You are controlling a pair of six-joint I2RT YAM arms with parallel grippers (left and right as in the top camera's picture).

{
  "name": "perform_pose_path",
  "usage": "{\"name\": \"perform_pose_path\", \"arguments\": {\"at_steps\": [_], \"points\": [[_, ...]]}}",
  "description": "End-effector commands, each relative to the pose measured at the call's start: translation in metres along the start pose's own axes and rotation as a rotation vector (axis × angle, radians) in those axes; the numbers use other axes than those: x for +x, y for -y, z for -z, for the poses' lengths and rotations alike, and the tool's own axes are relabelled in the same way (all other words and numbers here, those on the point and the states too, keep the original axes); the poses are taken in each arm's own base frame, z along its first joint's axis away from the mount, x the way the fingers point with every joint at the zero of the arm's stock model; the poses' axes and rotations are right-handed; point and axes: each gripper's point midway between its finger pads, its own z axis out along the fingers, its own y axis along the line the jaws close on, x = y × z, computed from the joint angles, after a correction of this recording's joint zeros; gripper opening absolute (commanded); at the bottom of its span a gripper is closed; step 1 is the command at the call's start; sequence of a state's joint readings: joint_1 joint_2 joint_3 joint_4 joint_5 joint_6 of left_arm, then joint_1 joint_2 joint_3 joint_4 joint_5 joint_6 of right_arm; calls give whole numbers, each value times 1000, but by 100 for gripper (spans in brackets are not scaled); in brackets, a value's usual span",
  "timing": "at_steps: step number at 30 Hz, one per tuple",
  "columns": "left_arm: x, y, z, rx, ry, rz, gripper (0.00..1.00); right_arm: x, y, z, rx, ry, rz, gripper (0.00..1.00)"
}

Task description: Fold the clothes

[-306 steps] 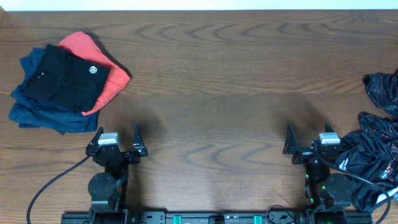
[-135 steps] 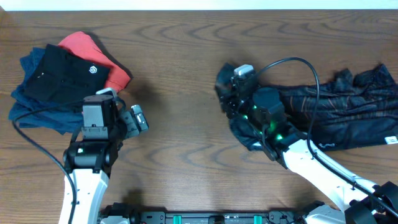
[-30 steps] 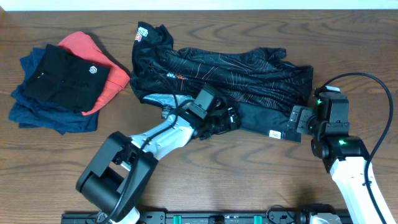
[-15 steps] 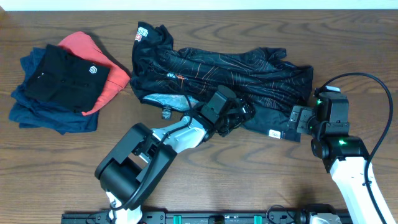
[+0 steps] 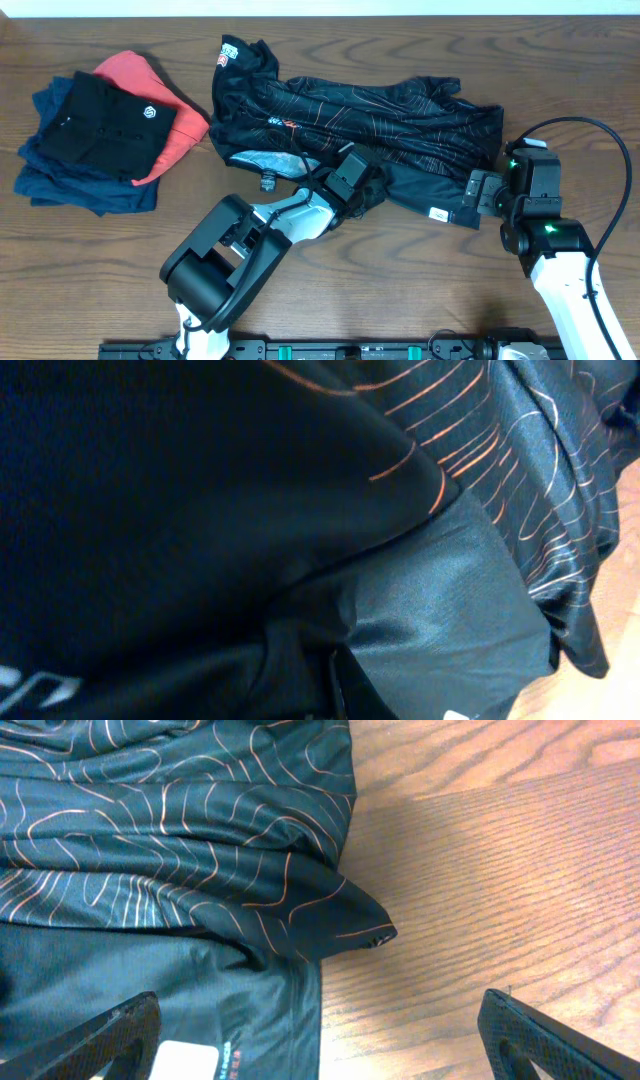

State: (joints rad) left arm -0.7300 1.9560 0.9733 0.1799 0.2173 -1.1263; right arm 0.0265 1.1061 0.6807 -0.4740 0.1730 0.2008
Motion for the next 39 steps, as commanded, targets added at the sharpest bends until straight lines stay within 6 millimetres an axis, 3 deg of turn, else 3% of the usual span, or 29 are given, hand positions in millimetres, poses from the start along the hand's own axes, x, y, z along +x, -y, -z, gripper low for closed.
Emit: {"name": "perform_pose_path", "arguments": {"at_steps": [1, 5, 11, 16, 18, 23, 26, 34, 39], "points": [[-11, -60, -8, -181, 41, -62, 6, -5, 3, 0, 8, 8, -16, 99], [-12, -90, 24, -326, -13, -71, 6, -3, 3, 0, 10, 1, -15, 99], [-10, -140, 128, -593, -117, -38, 6, -1, 12, -2, 30, -13, -36, 99], [-26, -182, 214, -818, -28, 57, 6, 6, 17, -10, 47, -50, -42, 99], [-34, -191, 235, -847, 16, 96, 6, 12, 14, -17, 33, -85, -38, 97], [-41, -198, 249, -844, 41, 161, 6, 34, -8, -31, -79, -192, -37, 86], [-35, -208, 258, -893, 19, 175, 6, 43, -8, -39, -72, -235, -34, 84], [-32, -231, 269, -1001, 50, 177, 6, 8, -16, -67, -90, -94, -56, 83], [-46, -237, 277, -1047, 152, 198, 6, 7, -11, -92, -37, -78, -62, 84]]}}
